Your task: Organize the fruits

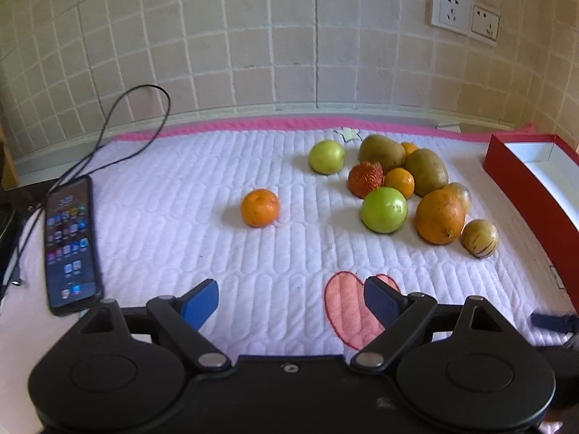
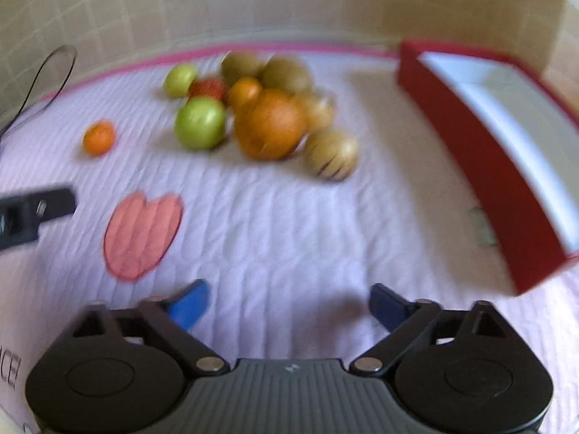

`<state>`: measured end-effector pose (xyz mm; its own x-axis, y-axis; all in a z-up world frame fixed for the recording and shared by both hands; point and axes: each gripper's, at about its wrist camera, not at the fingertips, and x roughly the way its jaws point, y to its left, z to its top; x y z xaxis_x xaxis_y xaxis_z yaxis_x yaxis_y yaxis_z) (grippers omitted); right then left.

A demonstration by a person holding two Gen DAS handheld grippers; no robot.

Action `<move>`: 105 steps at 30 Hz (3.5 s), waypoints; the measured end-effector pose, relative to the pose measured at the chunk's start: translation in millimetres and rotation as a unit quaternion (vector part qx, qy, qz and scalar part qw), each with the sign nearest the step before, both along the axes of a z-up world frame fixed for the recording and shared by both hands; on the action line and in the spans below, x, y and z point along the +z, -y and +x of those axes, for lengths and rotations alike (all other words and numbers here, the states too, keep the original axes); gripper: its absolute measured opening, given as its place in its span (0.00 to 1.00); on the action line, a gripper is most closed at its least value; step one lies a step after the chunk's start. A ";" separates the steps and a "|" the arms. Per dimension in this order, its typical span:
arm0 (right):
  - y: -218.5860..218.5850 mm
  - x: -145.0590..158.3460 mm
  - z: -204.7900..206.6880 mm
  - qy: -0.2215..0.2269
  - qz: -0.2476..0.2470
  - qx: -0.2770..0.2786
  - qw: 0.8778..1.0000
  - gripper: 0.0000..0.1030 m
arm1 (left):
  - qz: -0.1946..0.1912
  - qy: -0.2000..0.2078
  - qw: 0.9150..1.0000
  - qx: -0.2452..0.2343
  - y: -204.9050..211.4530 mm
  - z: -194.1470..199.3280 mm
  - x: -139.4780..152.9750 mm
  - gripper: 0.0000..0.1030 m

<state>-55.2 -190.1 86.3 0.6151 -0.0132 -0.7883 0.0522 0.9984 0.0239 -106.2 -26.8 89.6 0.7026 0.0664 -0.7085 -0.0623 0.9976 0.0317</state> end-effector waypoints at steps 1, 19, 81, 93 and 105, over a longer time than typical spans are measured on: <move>2.7 9.1 -3.8 0.028 -0.002 -0.005 1.000 0.90 | -0.002 0.003 1.000 0.001 -0.2 -1.7 2.2 1.00; 9.8 55.3 -9.8 0.074 -0.035 -0.005 0.997 0.99 | -0.027 -0.004 0.999 -0.017 17.4 -7.9 4.2 1.00; 3.9 55.4 -10.7 0.051 -0.026 0.002 0.998 0.98 | -0.025 -0.014 1.000 -0.007 10.7 -11.4 0.1 1.00; 11.7 36.8 20.4 0.048 -0.036 -0.001 0.998 0.91 | -0.019 -0.001 0.998 -0.068 16.1 35.9 -10.5 0.99; 22.5 15.2 80.3 0.022 -0.009 0.006 1.000 0.71 | -0.065 -0.015 0.983 -0.172 31.3 116.6 -28.1 0.77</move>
<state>25.1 -212.6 101.5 0.6499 -0.0187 -0.7598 0.0389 0.9992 0.0087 10.4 -58.1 61.5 0.6464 -0.2641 -0.7158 0.2780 0.9552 -0.1013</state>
